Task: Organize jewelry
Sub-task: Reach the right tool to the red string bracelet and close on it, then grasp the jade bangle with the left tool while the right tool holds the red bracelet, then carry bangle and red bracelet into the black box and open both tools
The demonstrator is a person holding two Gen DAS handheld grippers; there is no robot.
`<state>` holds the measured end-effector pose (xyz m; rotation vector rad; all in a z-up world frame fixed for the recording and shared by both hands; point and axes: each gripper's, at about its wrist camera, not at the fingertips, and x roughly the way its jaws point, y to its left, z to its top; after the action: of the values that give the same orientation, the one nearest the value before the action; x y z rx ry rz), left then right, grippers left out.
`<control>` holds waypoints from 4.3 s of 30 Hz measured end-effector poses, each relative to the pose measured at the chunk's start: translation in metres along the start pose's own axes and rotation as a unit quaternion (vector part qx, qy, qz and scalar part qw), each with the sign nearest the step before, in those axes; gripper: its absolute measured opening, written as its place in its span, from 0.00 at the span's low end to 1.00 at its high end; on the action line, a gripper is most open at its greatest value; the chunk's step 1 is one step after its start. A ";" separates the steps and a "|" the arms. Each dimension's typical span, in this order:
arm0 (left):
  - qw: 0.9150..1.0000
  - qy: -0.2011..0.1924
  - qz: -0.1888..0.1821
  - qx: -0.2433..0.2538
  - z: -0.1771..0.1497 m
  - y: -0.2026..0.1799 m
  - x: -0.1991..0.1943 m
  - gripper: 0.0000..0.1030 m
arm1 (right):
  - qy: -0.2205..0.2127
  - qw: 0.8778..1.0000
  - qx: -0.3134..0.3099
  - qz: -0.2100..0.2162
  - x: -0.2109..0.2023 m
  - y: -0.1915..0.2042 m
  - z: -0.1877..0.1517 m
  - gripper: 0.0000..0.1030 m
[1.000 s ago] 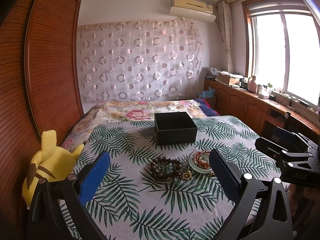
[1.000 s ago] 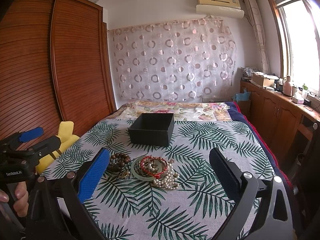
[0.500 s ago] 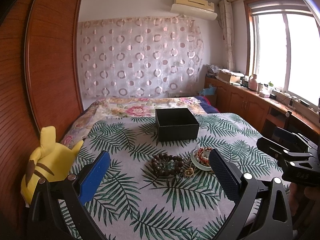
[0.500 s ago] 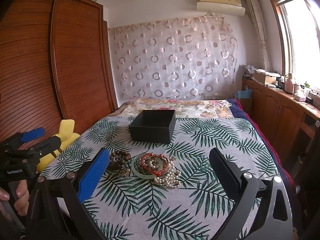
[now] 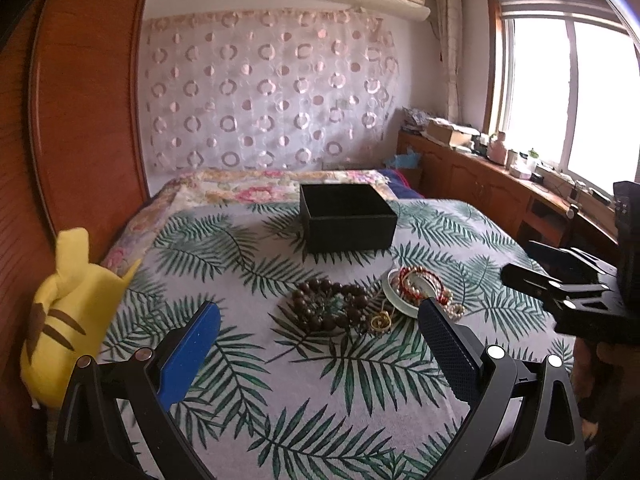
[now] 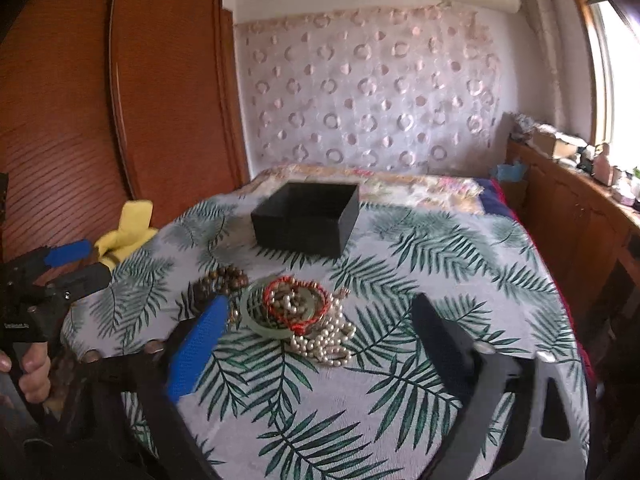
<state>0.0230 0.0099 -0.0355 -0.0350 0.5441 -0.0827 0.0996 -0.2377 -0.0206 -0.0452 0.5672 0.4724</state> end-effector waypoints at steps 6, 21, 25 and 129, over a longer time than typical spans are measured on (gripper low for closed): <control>1.000 0.023 -0.012 0.005 -0.006 -0.001 0.019 0.93 | 0.055 0.998 -0.001 0.029 0.039 -0.011 -0.001 0.58; 0.997 0.054 -0.060 0.007 -0.007 -0.005 0.054 0.93 | 0.142 0.985 0.043 0.086 0.111 -0.032 0.003 0.35; 0.995 0.069 -0.068 0.003 -0.008 -0.005 0.065 0.93 | 0.150 0.981 0.056 0.106 0.116 -0.035 0.004 0.22; 0.990 0.070 -0.074 0.094 0.114 -0.014 0.195 0.66 | 0.024 0.998 -0.011 0.056 0.117 -0.049 0.104 0.03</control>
<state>0.2472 -0.0204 -0.0372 0.1150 0.6710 -0.2819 0.2607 -0.2150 0.0017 -0.0450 0.6131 0.5884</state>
